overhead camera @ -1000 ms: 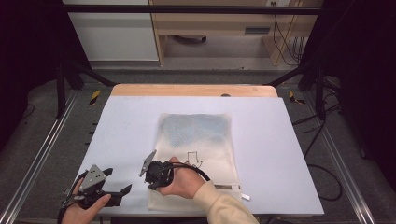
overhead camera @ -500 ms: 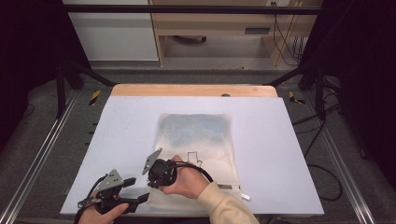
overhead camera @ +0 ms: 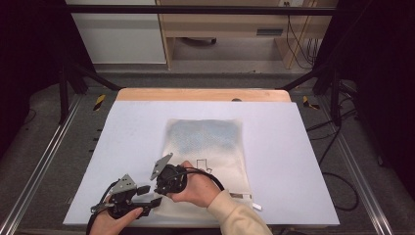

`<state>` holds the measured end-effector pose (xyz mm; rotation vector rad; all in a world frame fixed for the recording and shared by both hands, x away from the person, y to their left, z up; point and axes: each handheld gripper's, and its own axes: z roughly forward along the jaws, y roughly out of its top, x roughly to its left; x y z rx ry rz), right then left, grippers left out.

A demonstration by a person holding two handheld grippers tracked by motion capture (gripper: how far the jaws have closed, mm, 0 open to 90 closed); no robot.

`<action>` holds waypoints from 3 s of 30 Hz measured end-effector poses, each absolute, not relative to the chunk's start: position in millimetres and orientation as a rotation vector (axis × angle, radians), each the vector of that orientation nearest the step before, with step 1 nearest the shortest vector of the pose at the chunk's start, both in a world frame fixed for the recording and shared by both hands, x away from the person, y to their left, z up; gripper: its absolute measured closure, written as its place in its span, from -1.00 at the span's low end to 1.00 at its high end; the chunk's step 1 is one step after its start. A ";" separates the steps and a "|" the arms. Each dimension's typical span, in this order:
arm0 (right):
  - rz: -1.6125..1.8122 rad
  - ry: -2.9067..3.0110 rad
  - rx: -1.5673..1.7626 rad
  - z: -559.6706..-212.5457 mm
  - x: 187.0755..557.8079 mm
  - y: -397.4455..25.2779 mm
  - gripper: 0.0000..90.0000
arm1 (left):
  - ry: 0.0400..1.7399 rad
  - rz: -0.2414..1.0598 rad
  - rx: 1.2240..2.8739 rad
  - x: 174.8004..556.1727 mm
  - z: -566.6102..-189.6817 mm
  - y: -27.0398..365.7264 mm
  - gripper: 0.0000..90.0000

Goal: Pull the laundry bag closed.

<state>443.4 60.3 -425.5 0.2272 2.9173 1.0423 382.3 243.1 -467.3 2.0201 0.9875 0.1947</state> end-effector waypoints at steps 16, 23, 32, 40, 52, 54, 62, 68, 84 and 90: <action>1.072 2.903 0.224 -418.4 441.9 58.7 0.82 | 0.952 -0.013 2.001 394.4 -476.9 233.9 -0.18; 1.074 2.902 0.209 -417.4 442.5 57.6 0.82 | 0.923 -0.039 1.996 399.4 -478.6 231.1 -0.03; 1.098 2.893 0.229 -414.4 442.0 55.5 0.82 | 0.898 -0.066 1.986 404.3 -478.5 233.1 0.24; 1.094 2.885 0.215 -413.4 440.8 55.3 0.82 | 0.897 -0.046 2.006 405.7 -480.0 230.2 0.24; 1.091 2.884 0.213 -414.3 441.5 54.0 0.82 | 0.887 -0.048 2.028 408.7 -480.6 228.6 0.42; 1.099 2.884 0.205 -414.6 442.0 53.5 0.82 | 0.887 -0.042 2.030 408.8 -480.2 228.6 0.48; 1.086 2.887 0.217 -414.1 442.0 50.7 0.82 | 0.895 -0.039 2.033 409.4 -479.3 229.0 0.70; 1.075 2.881 0.224 -415.0 440.6 48.2 0.82 | 0.903 -0.035 2.024 408.6 -477.8 229.6 0.78; 1.001 2.906 0.219 -417.7 439.8 46.5 0.82 | 0.909 -0.023 2.036 407.6 -475.8 229.4 0.83; 0.992 2.912 0.224 -417.6 438.9 44.7 0.82 | 0.908 -0.028 2.031 407.2 -474.6 229.4 0.85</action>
